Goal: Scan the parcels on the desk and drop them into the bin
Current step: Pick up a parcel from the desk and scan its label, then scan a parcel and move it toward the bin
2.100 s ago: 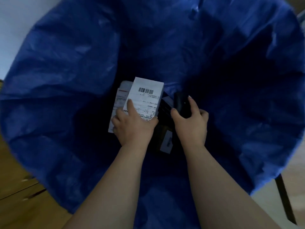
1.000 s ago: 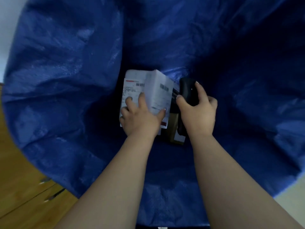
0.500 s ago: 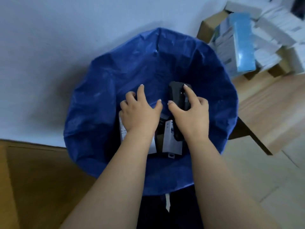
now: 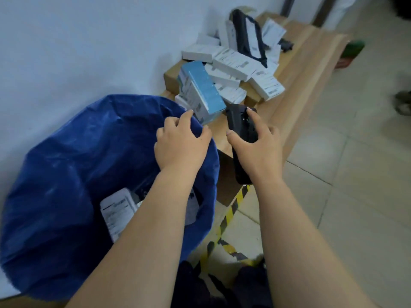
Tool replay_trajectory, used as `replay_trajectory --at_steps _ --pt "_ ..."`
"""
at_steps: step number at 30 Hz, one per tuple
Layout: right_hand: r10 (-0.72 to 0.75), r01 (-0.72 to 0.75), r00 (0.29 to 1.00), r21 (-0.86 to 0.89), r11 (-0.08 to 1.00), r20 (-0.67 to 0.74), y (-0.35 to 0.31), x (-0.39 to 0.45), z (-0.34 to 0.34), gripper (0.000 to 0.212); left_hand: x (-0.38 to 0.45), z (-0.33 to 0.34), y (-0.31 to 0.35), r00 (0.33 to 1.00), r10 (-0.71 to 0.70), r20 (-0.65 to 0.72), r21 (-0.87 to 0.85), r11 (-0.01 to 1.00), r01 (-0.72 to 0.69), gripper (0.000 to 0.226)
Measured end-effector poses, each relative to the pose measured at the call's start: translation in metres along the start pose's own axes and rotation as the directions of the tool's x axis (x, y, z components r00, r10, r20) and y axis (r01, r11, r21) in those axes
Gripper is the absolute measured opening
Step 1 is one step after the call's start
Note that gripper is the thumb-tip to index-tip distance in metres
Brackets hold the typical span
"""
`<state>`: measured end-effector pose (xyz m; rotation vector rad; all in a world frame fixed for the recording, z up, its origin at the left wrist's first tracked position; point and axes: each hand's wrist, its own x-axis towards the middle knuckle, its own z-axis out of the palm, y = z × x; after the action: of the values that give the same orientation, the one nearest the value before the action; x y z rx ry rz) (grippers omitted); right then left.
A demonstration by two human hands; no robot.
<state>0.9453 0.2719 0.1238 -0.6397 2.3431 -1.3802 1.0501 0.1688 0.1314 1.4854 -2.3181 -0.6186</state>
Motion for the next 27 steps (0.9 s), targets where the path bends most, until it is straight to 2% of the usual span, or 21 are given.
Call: replay_trajectory --at_steps 6,19,27 --pt "0.001 0.005 0.992 0.042 0.999 -0.129 0.031 0.028 -0.095 0.066 -0.012 0.038 0.106 0.988 0.154 0.021 -0.014 0.988 -0.154 0.058" --pt "0.028 -0.032 0.948 -0.007 0.999 -0.317 0.12 0.133 -0.334 0.067 -0.034 0.164 0.342 0.963 0.248 0.106 -0.082 0.967 -0.241 0.059" --pt "0.053 -0.063 0.927 -0.015 0.998 -0.372 0.157 0.213 -0.407 0.067 0.007 0.216 0.426 0.951 0.28 0.132 -0.083 0.959 -0.271 0.057"
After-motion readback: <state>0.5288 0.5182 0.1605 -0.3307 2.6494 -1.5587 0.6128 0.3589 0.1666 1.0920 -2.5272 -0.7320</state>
